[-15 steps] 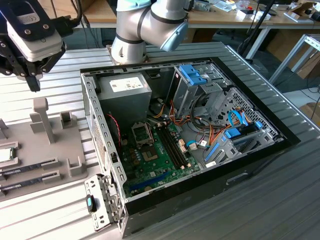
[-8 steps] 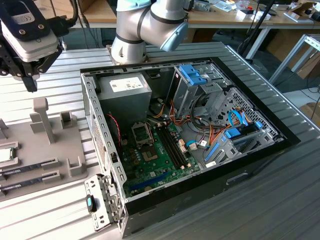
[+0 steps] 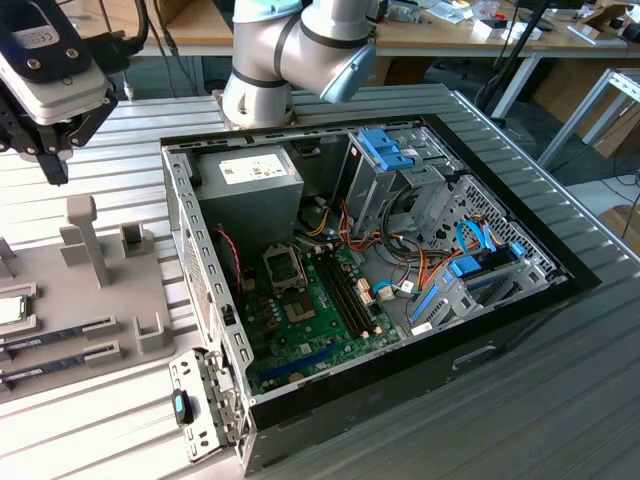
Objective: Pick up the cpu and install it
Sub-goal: 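Reach for the cpu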
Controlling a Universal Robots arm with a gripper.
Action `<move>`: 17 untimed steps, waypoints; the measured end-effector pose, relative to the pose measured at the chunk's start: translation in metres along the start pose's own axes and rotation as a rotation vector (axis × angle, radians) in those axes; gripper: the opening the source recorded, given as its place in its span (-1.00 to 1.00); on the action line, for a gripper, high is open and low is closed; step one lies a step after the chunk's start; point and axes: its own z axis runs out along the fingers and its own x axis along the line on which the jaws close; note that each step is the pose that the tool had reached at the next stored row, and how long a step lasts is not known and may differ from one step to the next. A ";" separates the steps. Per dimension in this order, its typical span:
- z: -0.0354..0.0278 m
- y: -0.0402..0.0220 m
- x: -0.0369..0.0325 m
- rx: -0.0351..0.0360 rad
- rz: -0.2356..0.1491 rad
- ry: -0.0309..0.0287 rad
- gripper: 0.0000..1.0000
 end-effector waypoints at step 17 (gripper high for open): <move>0.0017 -0.0005 0.0060 0.0017 0.001 0.0135 -0.79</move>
